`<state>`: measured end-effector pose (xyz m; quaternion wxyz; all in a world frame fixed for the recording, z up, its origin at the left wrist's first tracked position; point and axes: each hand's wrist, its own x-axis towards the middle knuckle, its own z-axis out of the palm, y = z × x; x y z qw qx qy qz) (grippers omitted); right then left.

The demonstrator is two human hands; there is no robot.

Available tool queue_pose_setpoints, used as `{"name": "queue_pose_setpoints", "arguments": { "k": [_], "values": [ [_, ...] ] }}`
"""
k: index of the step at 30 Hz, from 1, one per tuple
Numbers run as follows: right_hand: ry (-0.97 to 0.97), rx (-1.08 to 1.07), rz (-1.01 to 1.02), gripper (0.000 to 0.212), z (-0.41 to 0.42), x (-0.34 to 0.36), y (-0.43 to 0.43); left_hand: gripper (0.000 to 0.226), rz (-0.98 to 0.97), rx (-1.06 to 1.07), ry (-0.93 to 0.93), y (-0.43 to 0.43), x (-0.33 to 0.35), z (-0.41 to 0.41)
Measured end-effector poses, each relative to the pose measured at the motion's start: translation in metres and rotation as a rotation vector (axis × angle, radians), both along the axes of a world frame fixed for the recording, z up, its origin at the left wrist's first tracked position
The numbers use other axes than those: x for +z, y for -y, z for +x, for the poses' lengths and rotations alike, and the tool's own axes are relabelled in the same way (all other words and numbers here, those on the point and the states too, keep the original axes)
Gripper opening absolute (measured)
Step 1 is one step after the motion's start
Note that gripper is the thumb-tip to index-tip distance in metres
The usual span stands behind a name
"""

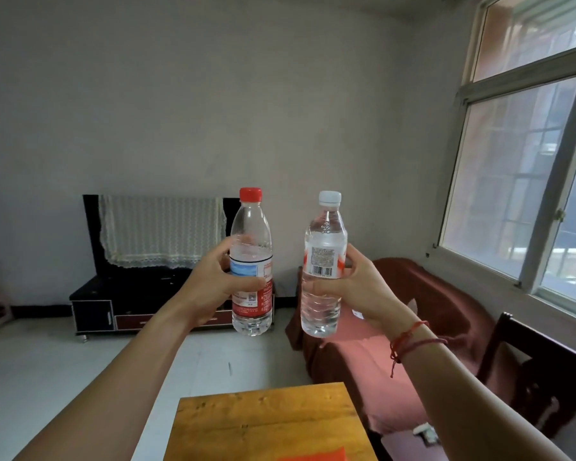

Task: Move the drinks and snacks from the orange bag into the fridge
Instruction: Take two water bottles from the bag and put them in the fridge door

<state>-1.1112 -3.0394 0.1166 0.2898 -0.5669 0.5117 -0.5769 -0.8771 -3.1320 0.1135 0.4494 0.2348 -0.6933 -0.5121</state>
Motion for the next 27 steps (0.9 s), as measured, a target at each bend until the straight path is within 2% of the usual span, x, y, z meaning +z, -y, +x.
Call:
{"name": "queue_pose_setpoints", "arguments": {
  "k": [10, 14, 21, 24, 27],
  "values": [
    [-0.065, 0.175, 0.026, 0.057, 0.043, -0.011, 0.028, 0.078, 0.044, 0.227, -0.013, -0.018, -0.013, 0.058],
    [-0.050, 0.249, 0.046, 0.064, 0.079, -0.018, 0.041, 0.076, 0.039, 0.333, 0.007, -0.032, -0.018, 0.098],
    [-0.098, 0.404, 0.043, 0.063, 0.175, -0.017, 0.044, 0.077, 0.035, 0.548, 0.009, -0.078, -0.022, 0.192],
    [-0.103, 0.491, 0.046, 0.062, 0.227, -0.021, 0.037, 0.084, 0.050, 0.654, 0.019, -0.107, -0.026, 0.239],
    [-0.103, 0.590, 0.056, 0.061, 0.282, -0.023, 0.028, 0.079, 0.044, 0.754, 0.038, -0.143, -0.026, 0.286]
  ]
}}
